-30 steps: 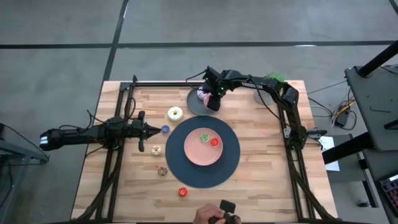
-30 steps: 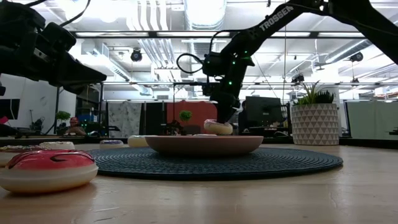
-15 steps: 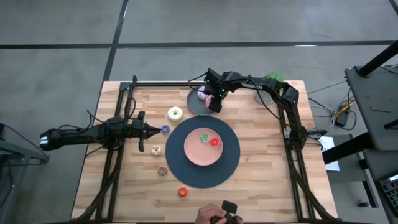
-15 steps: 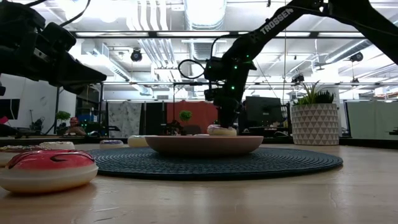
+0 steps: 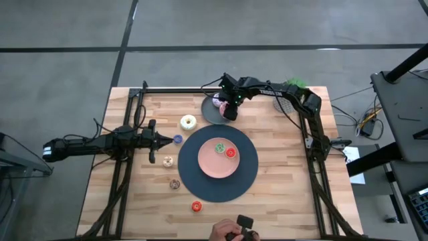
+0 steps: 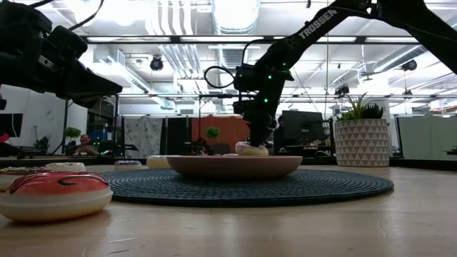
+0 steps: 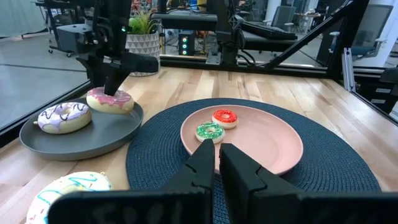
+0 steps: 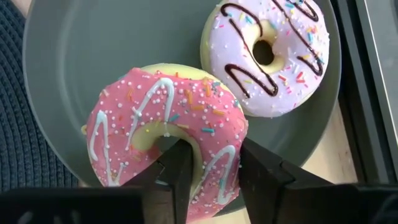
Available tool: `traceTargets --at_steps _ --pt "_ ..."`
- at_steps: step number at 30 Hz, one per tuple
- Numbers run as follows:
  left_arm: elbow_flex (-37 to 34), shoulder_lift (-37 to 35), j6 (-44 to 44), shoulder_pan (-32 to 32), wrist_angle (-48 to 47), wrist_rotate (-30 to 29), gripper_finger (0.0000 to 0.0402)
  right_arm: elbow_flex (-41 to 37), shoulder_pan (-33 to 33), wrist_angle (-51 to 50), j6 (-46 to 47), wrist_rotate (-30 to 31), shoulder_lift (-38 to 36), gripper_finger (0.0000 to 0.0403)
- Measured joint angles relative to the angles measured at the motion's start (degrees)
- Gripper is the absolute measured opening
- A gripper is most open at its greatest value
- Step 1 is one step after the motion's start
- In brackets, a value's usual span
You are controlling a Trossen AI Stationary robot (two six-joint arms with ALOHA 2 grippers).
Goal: Pick & Place donuts
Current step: Put the large pink donut on the gray plate
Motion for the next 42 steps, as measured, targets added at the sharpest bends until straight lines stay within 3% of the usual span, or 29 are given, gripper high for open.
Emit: traceTargets --at_steps 14,29,42 --pt "0.00 0.00 0.02 0.00 0.00 0.02 0.0000 -0.07 0.00 0.42 -0.02 0.00 -0.02 0.0123" --pt "0.00 0.00 0.00 0.00 0.00 0.02 0.0000 -0.64 0.00 1.03 0.20 0.02 -0.07 0.0172" --pt "0.00 -0.02 0.00 0.00 0.01 0.01 0.0000 -0.64 0.00 1.19 0.18 0.02 -0.08 0.0182"
